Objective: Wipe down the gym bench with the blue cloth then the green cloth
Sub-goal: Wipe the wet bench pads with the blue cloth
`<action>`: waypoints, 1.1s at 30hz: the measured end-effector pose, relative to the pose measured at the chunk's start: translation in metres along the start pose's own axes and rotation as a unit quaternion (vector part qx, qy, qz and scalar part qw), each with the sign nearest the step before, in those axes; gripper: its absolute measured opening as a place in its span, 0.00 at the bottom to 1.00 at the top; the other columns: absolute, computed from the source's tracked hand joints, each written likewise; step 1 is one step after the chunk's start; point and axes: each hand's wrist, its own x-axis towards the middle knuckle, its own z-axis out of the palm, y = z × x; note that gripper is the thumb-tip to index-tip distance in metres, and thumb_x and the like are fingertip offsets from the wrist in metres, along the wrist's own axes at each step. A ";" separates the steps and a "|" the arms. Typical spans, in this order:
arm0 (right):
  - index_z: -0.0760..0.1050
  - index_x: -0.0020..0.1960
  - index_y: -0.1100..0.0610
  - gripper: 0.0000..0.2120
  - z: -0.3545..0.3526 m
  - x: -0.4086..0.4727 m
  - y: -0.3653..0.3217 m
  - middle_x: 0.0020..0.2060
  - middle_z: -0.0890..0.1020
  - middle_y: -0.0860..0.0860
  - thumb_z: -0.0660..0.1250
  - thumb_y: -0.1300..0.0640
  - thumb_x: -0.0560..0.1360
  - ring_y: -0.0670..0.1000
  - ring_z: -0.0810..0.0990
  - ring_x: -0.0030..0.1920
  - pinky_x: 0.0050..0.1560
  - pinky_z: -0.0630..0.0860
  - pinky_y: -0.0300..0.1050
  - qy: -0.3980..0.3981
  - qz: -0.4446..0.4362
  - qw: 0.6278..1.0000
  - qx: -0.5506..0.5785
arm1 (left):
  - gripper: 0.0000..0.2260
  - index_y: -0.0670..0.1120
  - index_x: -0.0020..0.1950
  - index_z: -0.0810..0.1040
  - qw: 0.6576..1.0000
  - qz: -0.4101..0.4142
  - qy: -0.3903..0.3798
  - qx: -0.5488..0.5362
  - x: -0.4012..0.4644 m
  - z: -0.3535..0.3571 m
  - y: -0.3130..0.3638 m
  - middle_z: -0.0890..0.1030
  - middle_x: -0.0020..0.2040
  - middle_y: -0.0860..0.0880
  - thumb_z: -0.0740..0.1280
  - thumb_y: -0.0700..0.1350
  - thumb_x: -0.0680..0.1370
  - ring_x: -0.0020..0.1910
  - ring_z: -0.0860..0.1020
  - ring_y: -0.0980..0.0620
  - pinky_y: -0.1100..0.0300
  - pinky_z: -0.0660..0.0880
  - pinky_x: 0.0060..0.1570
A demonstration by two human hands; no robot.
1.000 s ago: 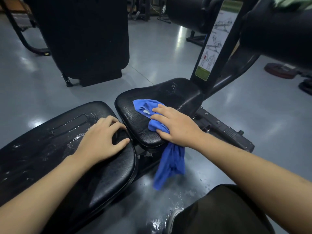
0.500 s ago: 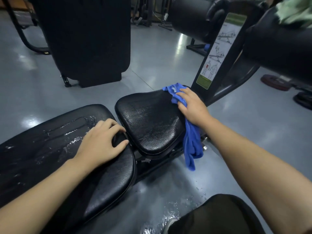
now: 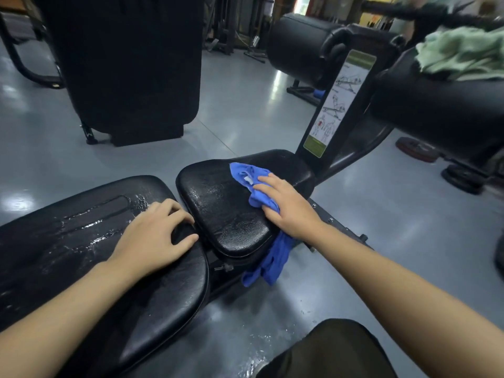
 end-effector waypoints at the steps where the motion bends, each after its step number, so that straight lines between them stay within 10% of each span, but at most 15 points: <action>1: 0.72 0.70 0.56 0.23 -0.001 0.006 0.006 0.72 0.71 0.51 0.64 0.56 0.76 0.54 0.61 0.77 0.76 0.55 0.48 0.004 0.015 1.000 -0.007 | 0.19 0.60 0.55 0.79 1.000 0.000 0.000 -0.003 0.000 0.000 -0.001 0.73 0.55 0.58 0.57 0.67 0.74 0.51 0.72 0.54 0.57 0.71 0.51; 20: 0.68 0.72 0.56 0.24 -0.003 0.041 0.024 0.74 0.64 0.54 0.59 0.53 0.77 0.52 0.57 0.76 0.73 0.59 0.47 0.195 0.366 0.907 0.073 | 0.18 0.59 0.55 0.79 1.000 -0.003 0.003 -0.006 -0.001 -0.001 0.000 0.73 0.55 0.57 0.58 0.66 0.74 0.52 0.73 0.51 0.53 0.73 0.51; 33: 0.65 0.75 0.51 0.27 -0.034 0.082 0.065 0.69 0.69 0.56 0.59 0.45 0.78 0.59 0.67 0.70 0.67 0.66 0.52 0.002 0.333 0.943 0.002 | 0.16 0.59 0.52 0.78 1.000 -0.008 0.009 -0.015 0.006 0.003 -0.001 0.71 0.53 0.59 0.59 0.66 0.73 0.51 0.71 0.54 0.54 0.70 0.51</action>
